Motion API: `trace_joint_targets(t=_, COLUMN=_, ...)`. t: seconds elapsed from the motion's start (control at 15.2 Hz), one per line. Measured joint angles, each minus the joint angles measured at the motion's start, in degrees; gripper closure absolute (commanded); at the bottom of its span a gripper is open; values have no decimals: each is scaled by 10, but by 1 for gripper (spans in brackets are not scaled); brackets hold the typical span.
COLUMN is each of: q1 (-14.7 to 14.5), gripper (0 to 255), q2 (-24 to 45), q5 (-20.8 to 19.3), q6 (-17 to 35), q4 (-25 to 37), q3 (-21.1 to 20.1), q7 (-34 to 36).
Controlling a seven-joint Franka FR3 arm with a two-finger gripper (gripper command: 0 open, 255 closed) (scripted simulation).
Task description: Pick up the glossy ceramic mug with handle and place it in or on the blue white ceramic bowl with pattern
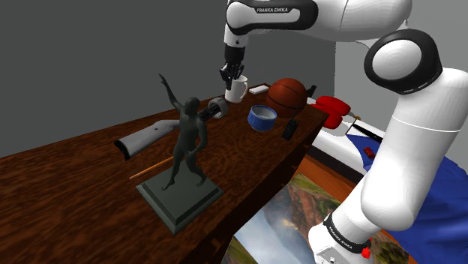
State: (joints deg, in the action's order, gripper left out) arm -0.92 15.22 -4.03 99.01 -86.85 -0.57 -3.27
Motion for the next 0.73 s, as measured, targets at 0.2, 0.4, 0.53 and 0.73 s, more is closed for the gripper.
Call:
trace_joint_targets(t=0.2, q1=2, gripper=255, q2=-6, q5=0, q6=-14, q4=8, q3=1, q7=-5)
trace_joint_targets(t=0.4, q1=20, gripper=255, q2=-42, q5=1, q6=-7, q4=-33, q3=12, q7=-32)
trace_joint_targets(t=0.53, q1=33, gripper=255, q2=-67, q5=1, q6=-1, q4=-63, q3=21, q7=-53)
trace_joint_targets(t=0.73, q1=50, gripper=255, q2=-104, q5=0, q6=6, q4=-104, q3=35, q7=-85)
